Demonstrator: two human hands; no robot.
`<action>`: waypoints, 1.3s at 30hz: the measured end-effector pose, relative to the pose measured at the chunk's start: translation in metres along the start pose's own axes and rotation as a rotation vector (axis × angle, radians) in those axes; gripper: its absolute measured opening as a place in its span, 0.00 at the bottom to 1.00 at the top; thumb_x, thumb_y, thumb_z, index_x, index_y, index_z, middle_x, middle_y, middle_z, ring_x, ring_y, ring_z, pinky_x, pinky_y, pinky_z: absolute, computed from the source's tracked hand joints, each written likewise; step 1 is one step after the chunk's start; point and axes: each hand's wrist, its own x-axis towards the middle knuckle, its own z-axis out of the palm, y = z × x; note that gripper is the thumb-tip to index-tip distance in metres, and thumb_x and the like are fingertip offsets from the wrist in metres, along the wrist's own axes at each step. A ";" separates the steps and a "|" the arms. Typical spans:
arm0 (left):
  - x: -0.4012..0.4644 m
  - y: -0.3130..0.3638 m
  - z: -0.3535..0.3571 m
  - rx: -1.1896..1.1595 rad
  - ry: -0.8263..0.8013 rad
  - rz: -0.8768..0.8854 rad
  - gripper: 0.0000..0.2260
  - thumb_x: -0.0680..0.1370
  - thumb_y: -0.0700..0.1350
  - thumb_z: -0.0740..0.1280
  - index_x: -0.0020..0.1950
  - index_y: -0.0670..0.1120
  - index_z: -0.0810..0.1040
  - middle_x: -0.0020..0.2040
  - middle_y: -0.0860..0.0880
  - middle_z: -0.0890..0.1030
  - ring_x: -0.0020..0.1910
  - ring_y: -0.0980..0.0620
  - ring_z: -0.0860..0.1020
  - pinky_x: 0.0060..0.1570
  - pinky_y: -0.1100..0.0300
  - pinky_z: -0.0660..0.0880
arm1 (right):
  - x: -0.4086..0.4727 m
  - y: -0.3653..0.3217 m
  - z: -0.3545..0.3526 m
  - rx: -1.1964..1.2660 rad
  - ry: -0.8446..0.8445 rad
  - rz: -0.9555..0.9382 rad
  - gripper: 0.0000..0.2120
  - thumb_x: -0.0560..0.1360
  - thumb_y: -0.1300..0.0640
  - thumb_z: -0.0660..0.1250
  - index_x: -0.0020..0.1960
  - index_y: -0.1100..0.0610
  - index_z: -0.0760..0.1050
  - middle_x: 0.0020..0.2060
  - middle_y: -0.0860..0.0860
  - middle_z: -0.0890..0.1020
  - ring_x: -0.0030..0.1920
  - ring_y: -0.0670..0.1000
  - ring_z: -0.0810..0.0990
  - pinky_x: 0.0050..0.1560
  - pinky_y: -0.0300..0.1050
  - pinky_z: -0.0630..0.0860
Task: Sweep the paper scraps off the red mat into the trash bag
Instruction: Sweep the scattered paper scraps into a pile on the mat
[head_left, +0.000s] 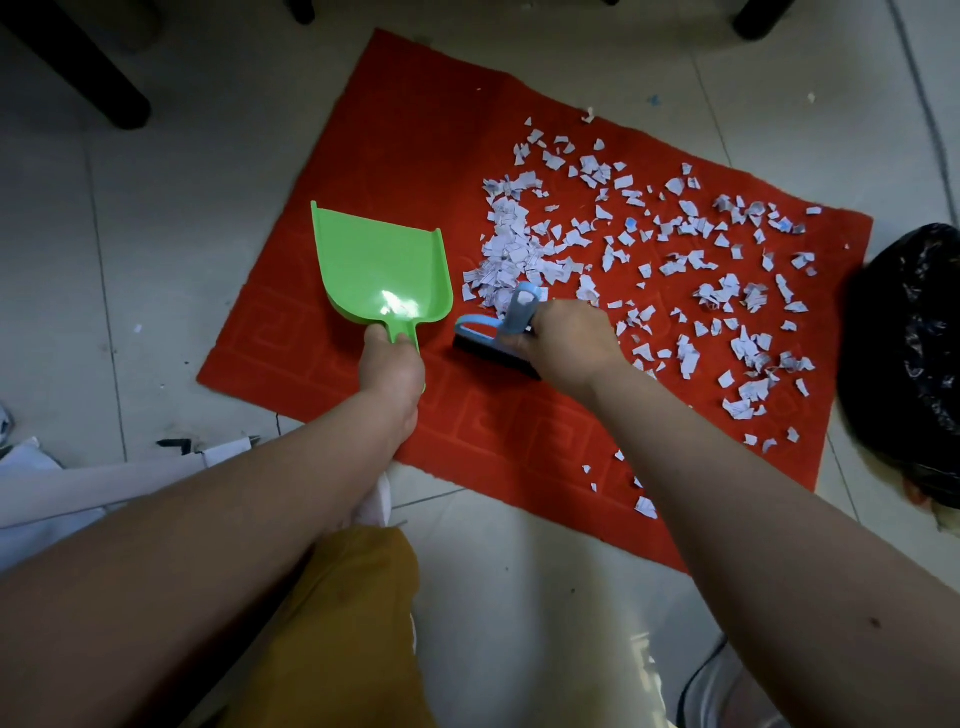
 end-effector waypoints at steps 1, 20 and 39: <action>-0.002 0.001 0.000 0.001 -0.003 0.002 0.11 0.81 0.42 0.53 0.62 0.45 0.69 0.52 0.45 0.75 0.50 0.46 0.75 0.51 0.53 0.72 | 0.001 0.001 0.001 -0.013 0.008 0.025 0.14 0.78 0.47 0.62 0.49 0.57 0.77 0.37 0.52 0.75 0.37 0.53 0.74 0.28 0.40 0.61; -0.047 0.024 -0.013 0.052 -0.116 -0.013 0.15 0.82 0.40 0.50 0.68 0.47 0.65 0.57 0.44 0.75 0.48 0.46 0.79 0.46 0.55 0.73 | -0.069 0.076 -0.035 0.432 -0.136 0.210 0.18 0.78 0.40 0.58 0.49 0.53 0.79 0.41 0.52 0.81 0.44 0.54 0.81 0.51 0.57 0.79; -0.162 0.059 -0.035 0.276 -0.212 0.018 0.18 0.82 0.37 0.47 0.71 0.46 0.59 0.43 0.47 0.76 0.38 0.52 0.77 0.38 0.57 0.71 | -0.164 0.126 -0.025 0.282 -0.397 0.193 0.20 0.74 0.38 0.64 0.48 0.55 0.78 0.40 0.52 0.82 0.38 0.51 0.80 0.41 0.45 0.75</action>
